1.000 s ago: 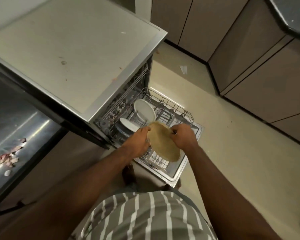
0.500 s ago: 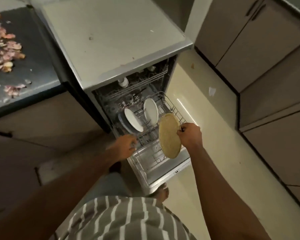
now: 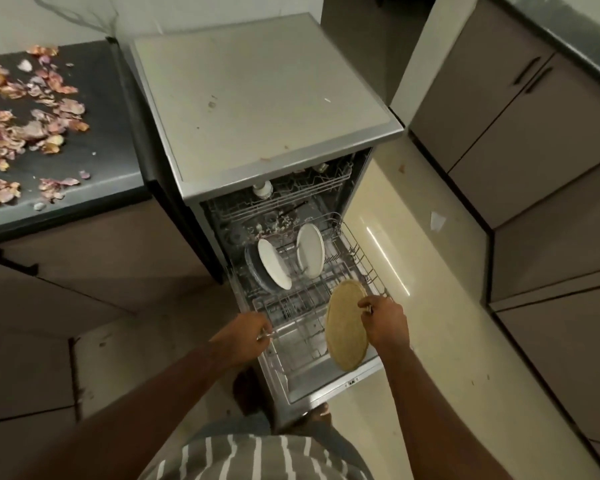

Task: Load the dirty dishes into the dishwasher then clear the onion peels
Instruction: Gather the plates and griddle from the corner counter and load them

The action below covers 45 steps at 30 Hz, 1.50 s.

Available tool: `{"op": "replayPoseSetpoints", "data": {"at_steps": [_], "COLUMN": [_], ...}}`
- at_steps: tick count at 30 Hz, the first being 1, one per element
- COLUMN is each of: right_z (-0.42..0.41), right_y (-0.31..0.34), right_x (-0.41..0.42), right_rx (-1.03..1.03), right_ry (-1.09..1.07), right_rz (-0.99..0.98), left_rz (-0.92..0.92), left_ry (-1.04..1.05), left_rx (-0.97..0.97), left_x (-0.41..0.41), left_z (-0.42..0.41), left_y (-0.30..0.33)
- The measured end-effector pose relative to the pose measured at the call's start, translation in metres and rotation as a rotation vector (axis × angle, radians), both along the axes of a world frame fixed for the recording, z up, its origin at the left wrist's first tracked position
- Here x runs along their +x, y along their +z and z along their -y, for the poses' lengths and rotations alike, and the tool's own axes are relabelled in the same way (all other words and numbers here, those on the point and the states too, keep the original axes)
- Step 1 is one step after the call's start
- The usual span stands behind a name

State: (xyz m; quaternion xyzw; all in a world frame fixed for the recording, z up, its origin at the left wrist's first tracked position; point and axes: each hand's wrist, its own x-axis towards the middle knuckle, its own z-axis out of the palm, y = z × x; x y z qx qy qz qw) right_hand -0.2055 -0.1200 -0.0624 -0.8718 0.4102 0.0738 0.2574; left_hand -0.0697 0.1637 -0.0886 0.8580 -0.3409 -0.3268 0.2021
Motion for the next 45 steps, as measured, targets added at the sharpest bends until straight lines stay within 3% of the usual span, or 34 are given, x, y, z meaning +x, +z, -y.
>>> {"op": "replayPoseSetpoints", "data": {"at_steps": [7, 16, 21, 25, 34, 40, 45], "right_z": [0.018, 0.108, 0.161, 0.195, 0.231, 0.233, 0.229], "right_y": [-0.010, -0.043, -0.082, -0.116, -0.210, -0.252, -0.256], "right_x": [0.027, 0.114, 0.169, 0.209, 0.263, 0.279, 0.274], "right_rx": [-0.033, -0.084, -0.127, -0.125, 0.060, 0.117, 0.164], "right_ry": [0.112, 0.289, 0.388, 0.457, 0.394, 0.597, 0.599], "right_rz": [-0.028, -0.019, -0.015, -0.039, -0.047, -0.453, -0.621], "left_rz": [-0.021, -0.004, 0.009, 0.015, -0.084, -0.123, -0.126], "left_ry": [-0.083, 0.008, -0.048, 0.030, 0.092, 0.200, 0.209], "left_rx": [0.059, 0.152, 0.197, 0.196, 0.241, 0.234, 0.268], "left_x": [0.014, 0.032, 0.035, 0.035, 0.001, -0.012, -0.011], "left_z": [0.028, 0.096, 0.161, 0.201, 0.202, 0.179, 0.174], "left_y": [0.006, -0.003, -0.030, -0.051, -0.099, -0.111, -0.097]}}
